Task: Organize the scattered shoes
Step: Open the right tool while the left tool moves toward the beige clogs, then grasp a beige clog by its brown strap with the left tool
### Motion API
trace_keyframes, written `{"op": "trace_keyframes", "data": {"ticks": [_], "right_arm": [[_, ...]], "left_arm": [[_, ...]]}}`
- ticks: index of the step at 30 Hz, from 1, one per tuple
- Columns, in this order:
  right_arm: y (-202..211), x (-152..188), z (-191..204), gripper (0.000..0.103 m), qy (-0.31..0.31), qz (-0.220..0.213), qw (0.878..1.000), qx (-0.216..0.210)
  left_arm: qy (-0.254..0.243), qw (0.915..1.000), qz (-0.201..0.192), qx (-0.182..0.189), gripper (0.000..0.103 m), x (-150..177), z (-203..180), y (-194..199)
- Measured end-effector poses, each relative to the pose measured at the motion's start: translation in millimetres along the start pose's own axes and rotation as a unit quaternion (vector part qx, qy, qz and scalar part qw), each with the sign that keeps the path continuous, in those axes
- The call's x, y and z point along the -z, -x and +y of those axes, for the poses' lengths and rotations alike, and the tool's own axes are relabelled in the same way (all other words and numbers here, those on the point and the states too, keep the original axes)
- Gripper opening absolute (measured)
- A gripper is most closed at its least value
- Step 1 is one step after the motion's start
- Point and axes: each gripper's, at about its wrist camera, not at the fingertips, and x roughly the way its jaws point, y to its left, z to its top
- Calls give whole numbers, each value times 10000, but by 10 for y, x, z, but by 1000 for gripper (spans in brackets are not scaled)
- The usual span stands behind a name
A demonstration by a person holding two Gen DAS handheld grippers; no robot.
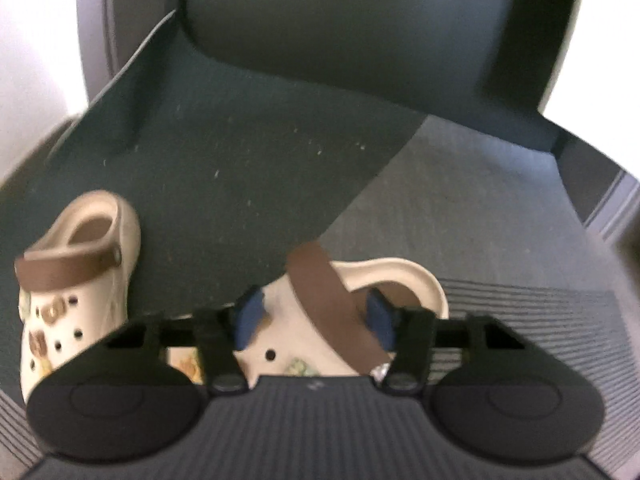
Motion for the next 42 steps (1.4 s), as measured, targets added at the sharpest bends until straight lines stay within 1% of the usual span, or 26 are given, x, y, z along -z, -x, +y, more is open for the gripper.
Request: {"op": "trace_keyframes", "data": {"ticks": [1, 4, 6, 7, 11, 14, 17, 21, 24, 28, 32, 35, 39, 42], "right_arm": [[-11, 0, -19, 83, -20, -3, 10000, -4], [-59, -28, -49, 83, -108, 4, 9999, -38], [-51, -62, -57, 83, -111, -32, 9999, -98], [-39, -71, -61, 83, -92, -63, 9998, -137], [0, -93, -105, 83, -97, -117, 9995, -285], [56, -97, -204, 83, -258, -175, 9990, -332], [174, -92, -294, 83, -356, -255, 9986, -309], [338, -63, -405, 83, -500, -342, 9978, -279], [548, -43, -486, 83, -559, -489, 9969, -248], [863, 46, -563, 83, -612, -772, 9950, -173], [1041, 221, -665, 83, -817, -817, 9932, -117], [1145, 313, -776, 83, -946, -853, 9918, -71], [1271, 376, -966, 83, -1204, -1016, 9875, 38], [1343, 401, -1113, 83, -1386, -1132, 9838, 144]], "left_arm": [[167, 9999, 27, -30, 35, -2, 30, 3], [385, 9992, 68, 18, 31, -20, 80, 48], [452, 9989, 60, 103, 28, -25, 88, 97], [451, 9988, 25, 210, 27, -28, 86, 152], [349, 9987, -7, 382, 24, -61, -65, 347], [195, 9990, 9, 390, 24, -37, -198, 447], [138, 9987, 66, 491, 24, 66, -334, 688], [-32, 9983, -11, 576, 24, 194, -493, 1020], [-147, 9978, -43, 645, 24, 279, -604, 1240], [-387, 9960, -52, 805, 24, 488, -841, 1666], [-696, 9924, 58, 1018, 24, 763, -1118, 1977], [-1026, 9874, 135, 1195, 24, 1020, -1380, 2177], [-1351, 9817, 197, 1331, 24, 1329, -1675, 2330], [-1745, 9728, 73, 1521, 24, 1586, -1965, 2484]]}}
